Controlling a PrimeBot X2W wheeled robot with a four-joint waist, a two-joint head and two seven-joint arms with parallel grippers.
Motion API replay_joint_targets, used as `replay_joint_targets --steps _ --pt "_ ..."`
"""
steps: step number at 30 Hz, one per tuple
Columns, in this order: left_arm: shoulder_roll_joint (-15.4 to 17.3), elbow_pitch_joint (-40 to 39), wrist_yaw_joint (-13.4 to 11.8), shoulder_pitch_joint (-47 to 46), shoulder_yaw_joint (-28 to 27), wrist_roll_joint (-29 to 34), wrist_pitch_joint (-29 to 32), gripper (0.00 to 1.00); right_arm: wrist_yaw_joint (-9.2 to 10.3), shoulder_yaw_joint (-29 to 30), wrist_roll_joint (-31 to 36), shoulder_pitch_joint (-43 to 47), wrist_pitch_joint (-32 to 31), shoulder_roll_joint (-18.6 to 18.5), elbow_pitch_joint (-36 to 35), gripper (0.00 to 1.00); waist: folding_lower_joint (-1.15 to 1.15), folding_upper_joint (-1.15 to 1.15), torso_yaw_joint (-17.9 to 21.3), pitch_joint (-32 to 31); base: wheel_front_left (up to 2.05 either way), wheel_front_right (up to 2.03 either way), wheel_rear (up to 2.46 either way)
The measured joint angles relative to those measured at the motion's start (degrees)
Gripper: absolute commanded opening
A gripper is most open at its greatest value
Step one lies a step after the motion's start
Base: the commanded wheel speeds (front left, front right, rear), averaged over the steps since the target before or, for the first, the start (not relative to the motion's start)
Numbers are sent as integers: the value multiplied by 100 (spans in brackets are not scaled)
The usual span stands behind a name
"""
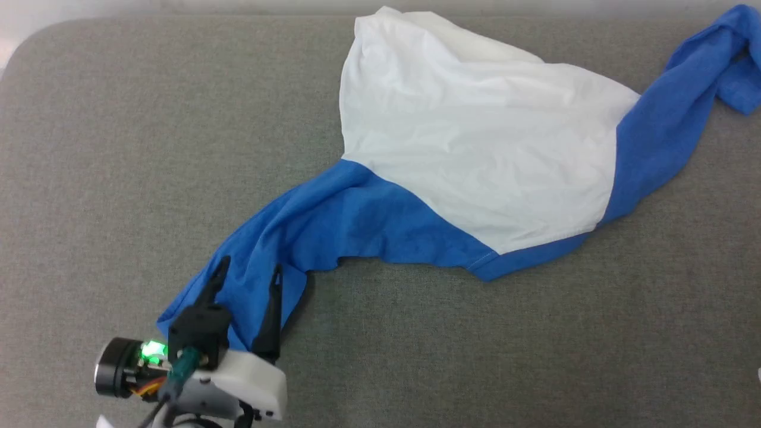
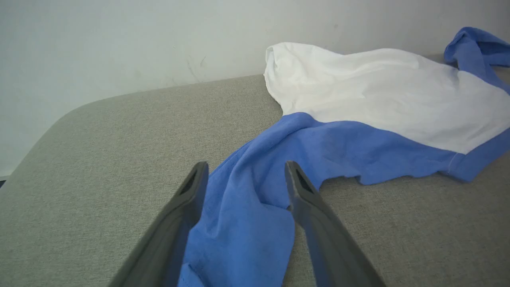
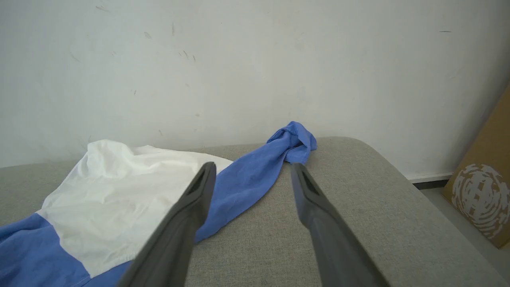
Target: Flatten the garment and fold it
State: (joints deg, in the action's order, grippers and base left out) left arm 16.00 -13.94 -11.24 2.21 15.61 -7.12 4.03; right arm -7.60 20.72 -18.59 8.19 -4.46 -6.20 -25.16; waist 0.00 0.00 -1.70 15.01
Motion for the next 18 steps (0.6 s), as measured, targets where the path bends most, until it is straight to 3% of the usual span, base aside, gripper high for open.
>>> replay_joint_targets --steps 6,13,14,15,18 --pt "227 276 303 -461 264 87 1346 100 0 -109 -23 -110 -94 -86 -5 100 0 1 -63 227 0 0 0" --pt "292 902 469 -793 461 155 1930 100 0 -254 -123 -134 -115 -218 -3 100 1 1 -134 416 0 0 0" --pt "297 981 471 -817 460 157 1935 37 0 -266 -131 -151 -115 -241 -4 100 1 1 -136 431 0 0 0" --pt "292 1044 470 -840 455 152 1894 0 0 -280 -135 -180 -115 -256 -3 100 1 1 -132 441 0 0 0" --pt "213 1146 470 -851 425 13 1733 0 0 -328 -148 -230 -115 -272 2 100 1 1 -109 419 0 0 0"
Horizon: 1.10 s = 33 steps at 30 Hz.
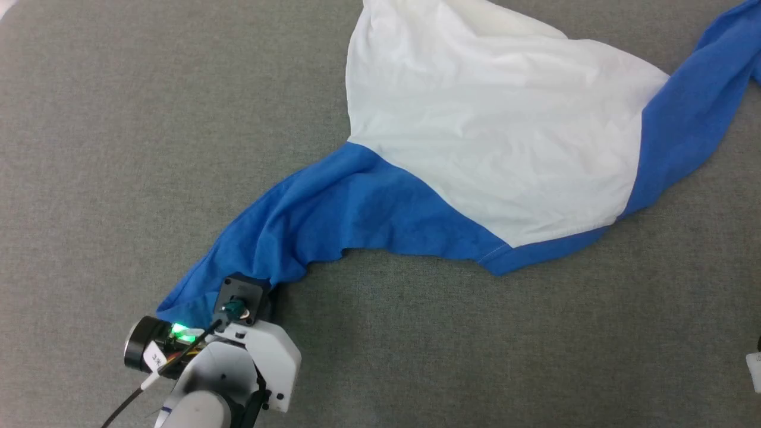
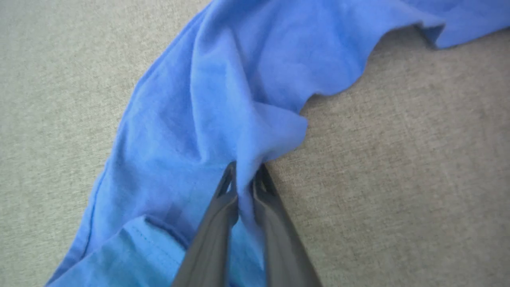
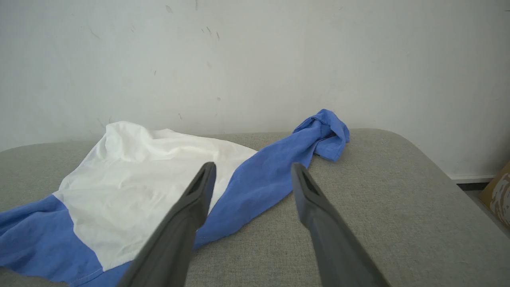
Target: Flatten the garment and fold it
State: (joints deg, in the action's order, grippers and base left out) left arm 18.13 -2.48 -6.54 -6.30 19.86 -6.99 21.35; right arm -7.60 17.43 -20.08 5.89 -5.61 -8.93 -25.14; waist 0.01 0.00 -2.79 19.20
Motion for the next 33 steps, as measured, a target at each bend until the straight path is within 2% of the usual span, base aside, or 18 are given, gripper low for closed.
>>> replay_joint_targets --steps 4,8,11,14,17,21,27,28,30,31,33 --pt "-93 -232 -34 50 -180 -255 -311 0 0 8 2 14 1 21 14 100 0 0 -7 -113 0 0 0" --pt "-55 -1196 -114 59 -561 -511 -478 0 0 -7 15 57 0 71 8 100 -1 0 -41 -238 0 0 0" --pt "368 -1900 -132 -15 -910 -456 -193 0 0 -15 23 88 -33 93 -18 100 -2 0 -98 -274 0 0 0" --pt "834 -2190 -30 -308 -1210 -453 292 0 1 -24 26 104 -43 77 -62 100 -2 0 -149 -219 0 0 0" --pt "1006 -1927 75 -862 -1485 -695 571 0 0 -35 0 99 -90 -7 -112 100 -1 0 -177 -89 0 0 0" --pt "1089 -1101 84 -1521 -1649 -793 767 0 0 -74 -67 43 -101 -189 -155 100 -1 0 -188 137 0 0 0" --pt "1025 -127 -242 -2080 -1762 -734 857 0 0 -88 -183 -136 -138 -436 -155 100 0 0 -120 496 0 0 0" --pt "994 -32 -285 -2140 -1768 -734 837 27 0 -87 -207 -156 -136 -466 -147 100 0 0 -99 551 0 0 0" --pt "891 89 -314 -2230 -1751 -738 748 87 0 -80 -216 -188 -123 -503 -108 100 0 0 -58 648 0 0 0" --pt "834 148 -315 -2256 -1746 -753 679 100 0 -79 -218 -202 -113 -516 -77 100 0 0 -37 690 0 0 0" --pt "714 236 -316 -2264 -1752 -825 541 100 0 -84 -231 -209 -84 -531 -25 100 1 0 4 746 0 0 0"
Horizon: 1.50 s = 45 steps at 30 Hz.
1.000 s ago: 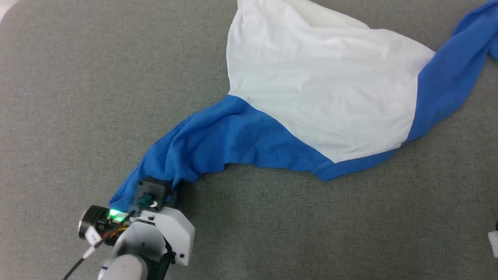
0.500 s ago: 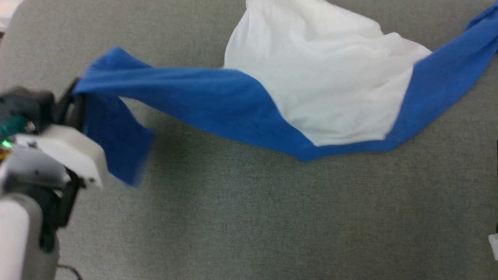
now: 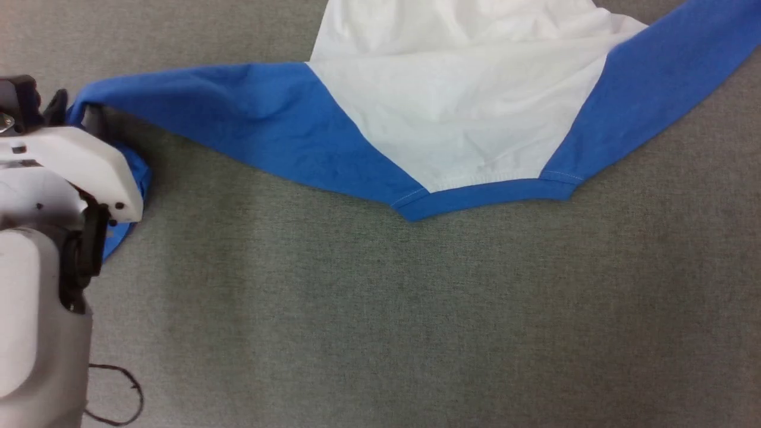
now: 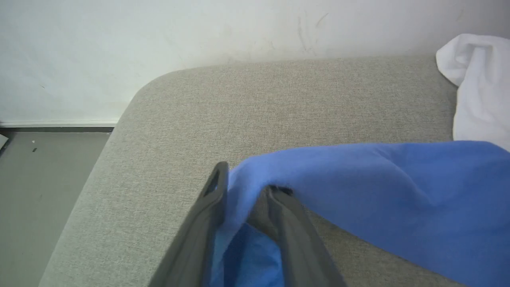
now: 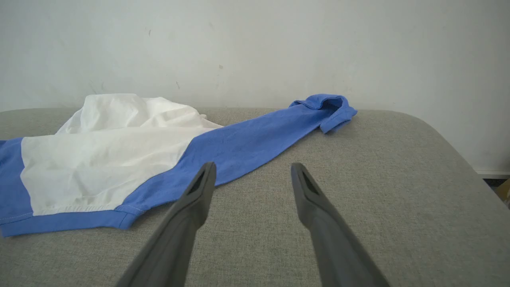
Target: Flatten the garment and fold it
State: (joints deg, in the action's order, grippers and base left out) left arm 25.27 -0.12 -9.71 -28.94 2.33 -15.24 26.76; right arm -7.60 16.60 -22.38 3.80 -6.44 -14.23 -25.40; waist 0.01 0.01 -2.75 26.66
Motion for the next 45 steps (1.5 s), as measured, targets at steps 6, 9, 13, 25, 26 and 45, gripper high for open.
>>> replay_joint_targets --steps 6,9,13,25,26,45 --pt "-181 -43 49 9 -16 -187 -716 100 0 -24 -29 -14 8 -2 80 100 0 0 34 -80 0 0 0" --pt "-272 -400 176 71 9 -248 -1222 100 1 -37 -16 -15 10 34 136 100 -1 0 8 -229 0 0 0" --pt "-547 -1099 260 493 132 -311 -1874 100 1 -76 53 8 -2 231 204 100 -2 0 -31 -496 0 0 0" --pt "-1515 -2532 -361 2781 884 383 -3867 100 1 -236 242 413 -13 778 282 100 -3 -1 -7 -1182 0 0 0" --pt "-1555 -2526 -417 2974 944 500 -3949 100 1 -241 242 452 -8 806 311 100 -3 -1 15 -1199 0 0 0" --pt "-2112 -2135 -602 3379 1773 1034 -4147 100 3 -313 -83 -895 -1389 -527 759 100 0 -1 -144 -815 0 0 0"
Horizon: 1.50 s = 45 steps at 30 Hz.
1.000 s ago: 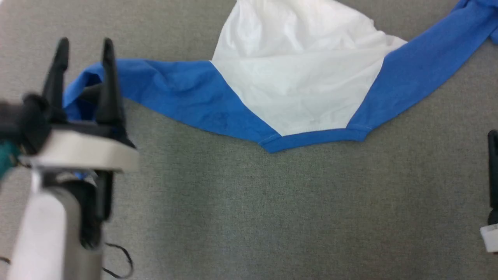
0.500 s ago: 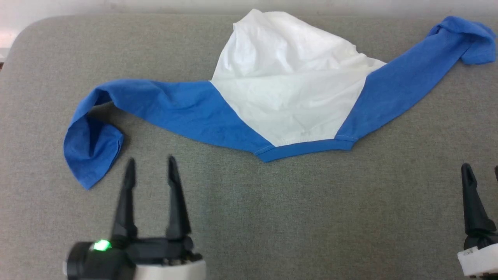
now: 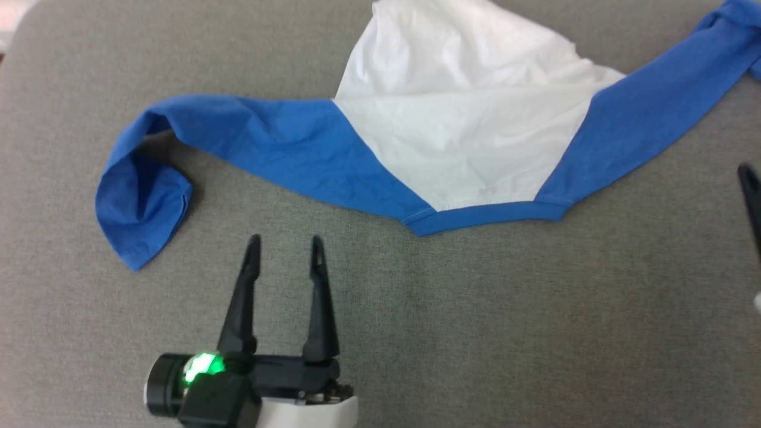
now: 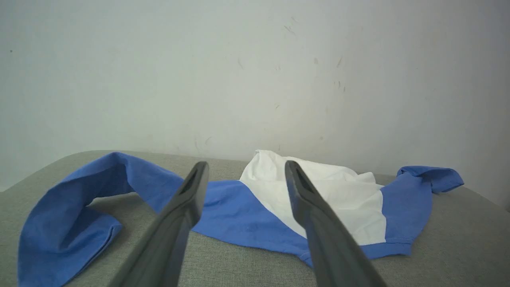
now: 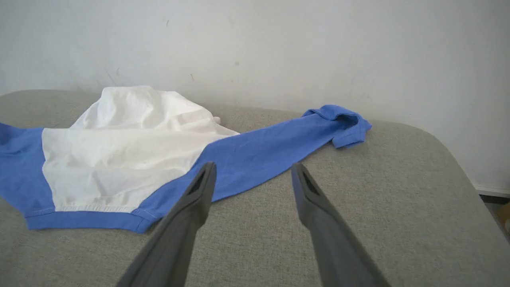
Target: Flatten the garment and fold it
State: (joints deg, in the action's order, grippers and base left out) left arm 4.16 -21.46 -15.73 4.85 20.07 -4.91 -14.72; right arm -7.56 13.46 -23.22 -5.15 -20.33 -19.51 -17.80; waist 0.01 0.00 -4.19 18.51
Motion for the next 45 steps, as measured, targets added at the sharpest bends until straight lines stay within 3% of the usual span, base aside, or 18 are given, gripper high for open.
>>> replay_joint_targets --steps 6,12,17,30,40,45 --pt "-59 89 -14 -319 304 49 0 100 2 -520 -223 -1011 -1267 -904 628 100 0 0 -76 435 0 0 0" --pt "-92 216 -109 -685 592 54 -1 100 1 -1109 -405 -1658 -1892 -1450 1118 100 1 0 -209 871 0 0 0" --pt "-98 303 -203 -853 764 -18 -1 100 2 -1227 -571 -1750 -2386 -1436 1552 100 0 0 -426 1084 0 0 0" --pt "-99 304 -356 -915 996 -225 -1 100 4 -1074 -712 -2063 -2441 -1366 1612 100 -2 0 -841 1388 0 0 0" --pt "-100 415 -453 -1026 1032 -263 -1 100 11 -991 -975 -1905 -2425 -1424 1415 100 0 0 -828 1353 0 0 0" --pt "-102 482 -353 -1015 927 -269 -1 100 9 -744 -1046 -1333 -1993 -1163 1251 100 0 0 -729 1057 0 0 0"
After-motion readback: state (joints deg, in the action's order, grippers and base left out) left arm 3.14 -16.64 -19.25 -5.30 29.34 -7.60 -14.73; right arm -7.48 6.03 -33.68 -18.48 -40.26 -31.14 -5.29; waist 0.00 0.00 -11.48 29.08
